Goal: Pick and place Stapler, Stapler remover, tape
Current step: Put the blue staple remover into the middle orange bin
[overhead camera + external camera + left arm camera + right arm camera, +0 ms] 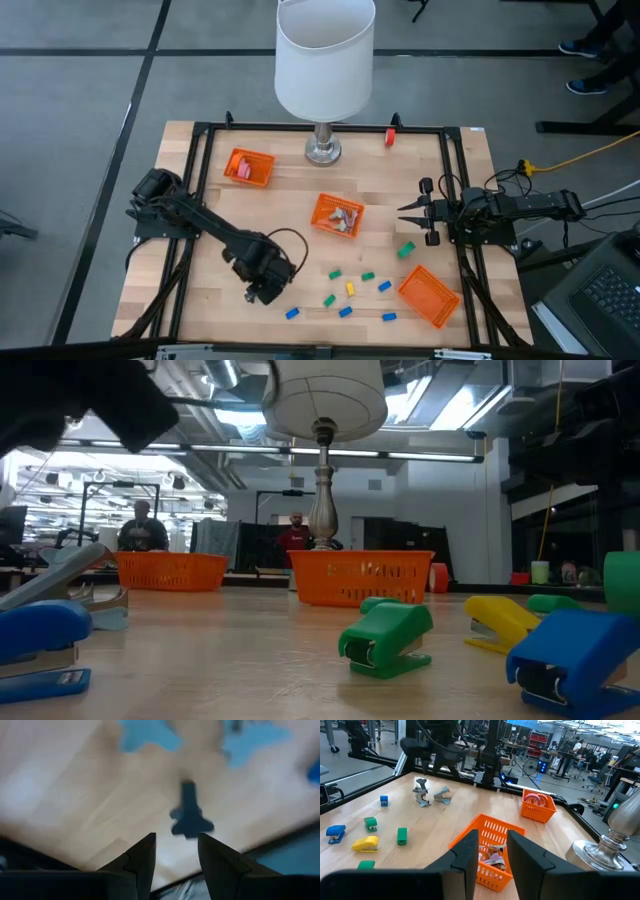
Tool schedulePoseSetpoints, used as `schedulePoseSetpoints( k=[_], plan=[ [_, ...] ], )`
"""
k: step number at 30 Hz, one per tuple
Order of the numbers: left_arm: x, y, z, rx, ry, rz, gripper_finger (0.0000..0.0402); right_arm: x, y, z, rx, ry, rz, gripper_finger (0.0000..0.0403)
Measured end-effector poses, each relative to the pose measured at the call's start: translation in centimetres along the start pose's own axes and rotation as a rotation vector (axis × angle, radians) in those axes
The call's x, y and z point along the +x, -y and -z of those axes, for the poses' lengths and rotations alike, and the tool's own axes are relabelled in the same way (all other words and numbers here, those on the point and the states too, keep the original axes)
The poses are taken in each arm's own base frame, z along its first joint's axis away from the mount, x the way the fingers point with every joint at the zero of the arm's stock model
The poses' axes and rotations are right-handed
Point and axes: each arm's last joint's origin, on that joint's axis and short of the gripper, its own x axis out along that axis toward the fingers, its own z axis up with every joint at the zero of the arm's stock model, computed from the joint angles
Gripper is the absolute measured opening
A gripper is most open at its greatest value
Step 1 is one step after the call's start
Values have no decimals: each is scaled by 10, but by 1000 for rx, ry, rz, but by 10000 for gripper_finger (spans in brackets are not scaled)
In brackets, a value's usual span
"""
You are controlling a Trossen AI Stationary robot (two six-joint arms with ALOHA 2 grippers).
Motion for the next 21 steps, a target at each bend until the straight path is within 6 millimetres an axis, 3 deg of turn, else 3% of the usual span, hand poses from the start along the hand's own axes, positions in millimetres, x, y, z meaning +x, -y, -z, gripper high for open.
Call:
schedulePoseSetpoints(
  k=[4,9,21],
  plan=[
    [8,-4,5,-226,158,-50,141,0,0,0,0,0,0,106],
    [13,-3,11,-362,289,-35,141,0,0,0,0,0,0,106],
    [17,6,9,-406,378,97,147,0,0,0,0,0,0,106]
  ],
)
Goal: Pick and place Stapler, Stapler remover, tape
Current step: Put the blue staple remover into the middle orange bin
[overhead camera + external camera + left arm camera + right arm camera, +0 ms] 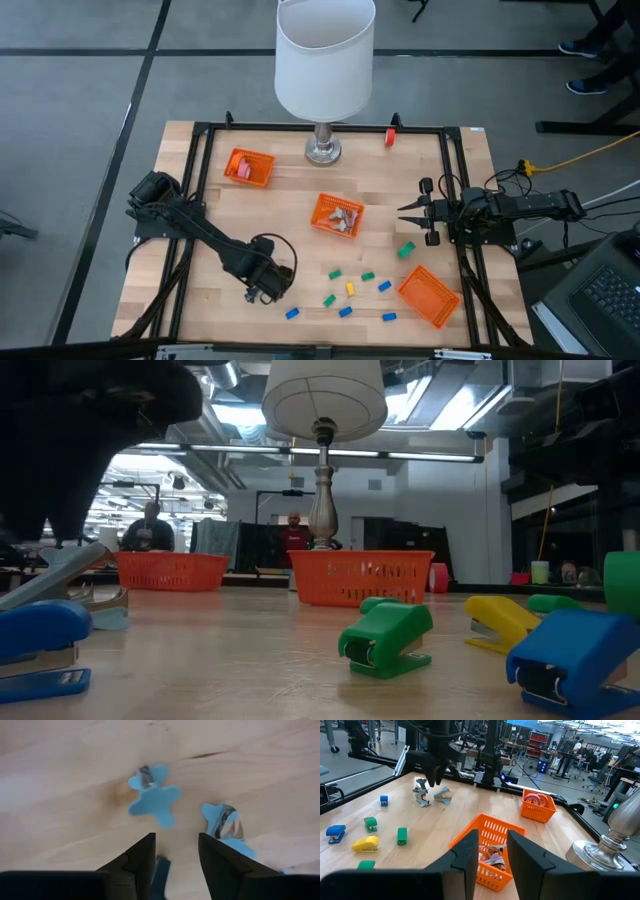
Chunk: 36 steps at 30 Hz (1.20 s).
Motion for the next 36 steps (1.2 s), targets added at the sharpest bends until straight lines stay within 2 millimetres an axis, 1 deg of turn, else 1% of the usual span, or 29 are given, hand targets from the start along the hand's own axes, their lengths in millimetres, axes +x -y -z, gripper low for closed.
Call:
schedulePoseSetpoints(
  k=[7,12,17,19,22,26,32,33,36],
  plan=[
    [21,-11,0,-54,8,-8,183,0,0,0,0,1,0,106],
    [25,-15,-1,-72,16,-25,206,0,0,0,0,1,0,106],
    [25,-14,-3,-55,56,-10,211,0,0,0,0,0,0,106],
    [25,-14,-3,-42,56,-11,204,0,0,0,0,1,0,106],
    [28,-14,-5,-49,59,-22,181,0,0,0,0,1,0,106],
    [36,-10,-11,-30,61,-36,142,0,0,0,0,1,0,106],
    [44,-4,-24,68,59,-46,77,0,0,0,0,0,0,106],
    [45,-3,-27,84,64,-37,70,0,0,0,0,1,0,106],
    [45,-1,-34,136,77,-37,68,0,0,0,0,1,0,106]
  ],
)
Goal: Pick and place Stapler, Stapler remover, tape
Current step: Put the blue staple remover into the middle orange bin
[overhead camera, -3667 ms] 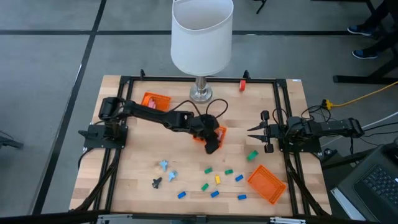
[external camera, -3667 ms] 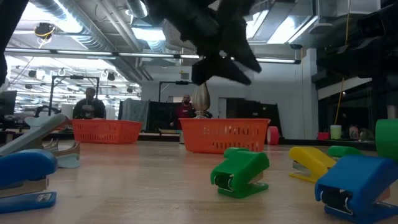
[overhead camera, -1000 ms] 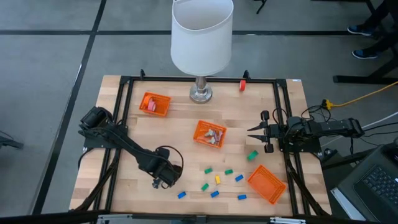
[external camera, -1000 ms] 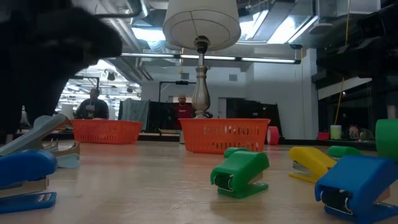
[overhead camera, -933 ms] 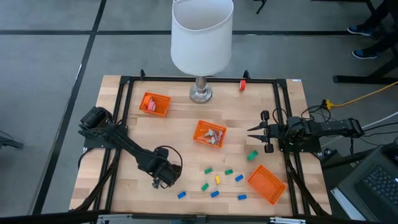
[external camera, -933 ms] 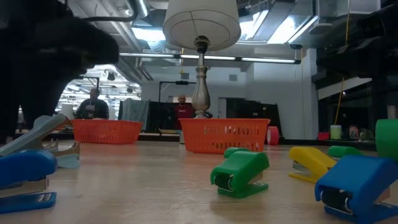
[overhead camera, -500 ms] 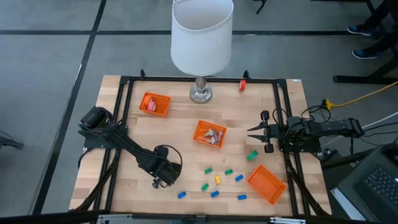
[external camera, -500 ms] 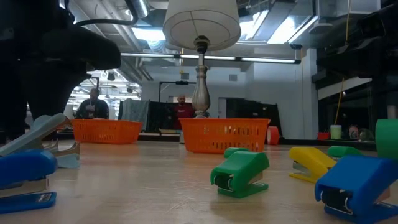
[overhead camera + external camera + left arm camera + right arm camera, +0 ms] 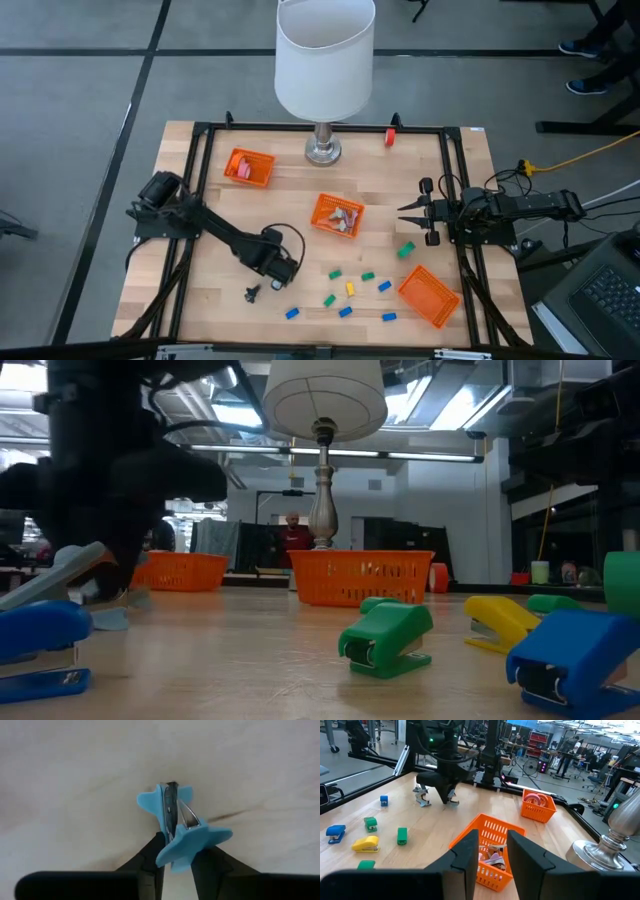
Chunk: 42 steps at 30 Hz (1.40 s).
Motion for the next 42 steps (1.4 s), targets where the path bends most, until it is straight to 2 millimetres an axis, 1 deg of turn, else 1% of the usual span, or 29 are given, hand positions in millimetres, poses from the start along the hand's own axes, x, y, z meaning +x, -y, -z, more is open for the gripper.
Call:
schedulePoseSetpoints(
  k=[6,12,19,27,34,38,42],
  plan=[
    [-5,2,-17,98,16,9,68,0,0,0,0,0,0,106],
    [-20,16,-38,199,100,62,68,0,0,0,0,0,0,106],
    [-42,31,-64,302,262,96,68,0,0,0,0,0,0,106],
    [-62,41,-91,438,431,70,68,0,0,0,0,0,0,106],
    [-68,45,-108,504,585,13,68,0,0,0,0,0,0,106],
    [-69,48,-113,538,636,18,68,0,0,0,0,0,0,106],
    [-72,55,-119,571,682,58,68,0,0,0,0,0,0,106]
  ],
)
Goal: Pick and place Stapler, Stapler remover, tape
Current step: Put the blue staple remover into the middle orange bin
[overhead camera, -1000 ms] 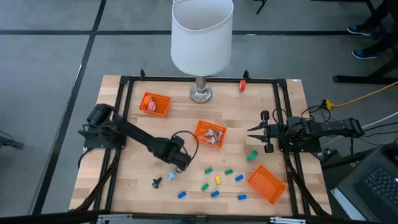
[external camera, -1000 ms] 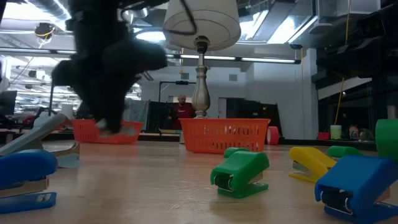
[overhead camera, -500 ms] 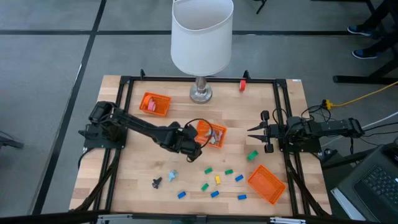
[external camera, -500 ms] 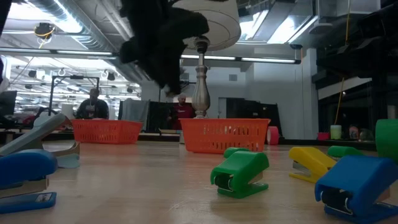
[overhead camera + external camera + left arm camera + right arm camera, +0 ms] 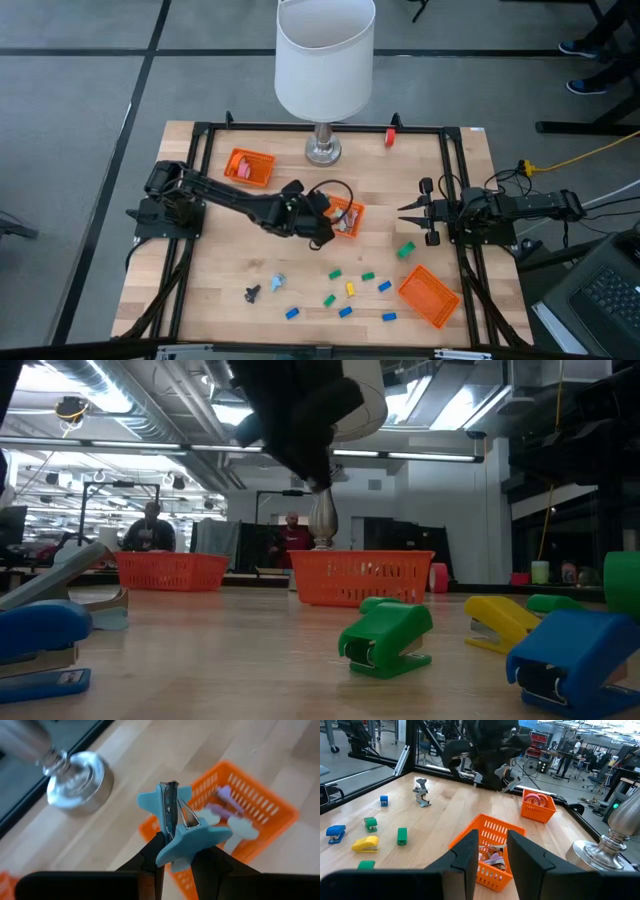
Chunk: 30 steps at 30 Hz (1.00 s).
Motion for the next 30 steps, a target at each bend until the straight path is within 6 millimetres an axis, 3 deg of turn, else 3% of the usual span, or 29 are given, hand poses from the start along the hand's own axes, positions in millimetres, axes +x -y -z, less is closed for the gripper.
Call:
schedulePoseSetpoints(
  k=[10,30],
  plan=[
    [10,-4,-19,-38,73,82,68,0,0,0,0,0,0,106],
    [15,-8,-22,-90,54,109,68,0,0,0,0,0,0,106]
  ],
)
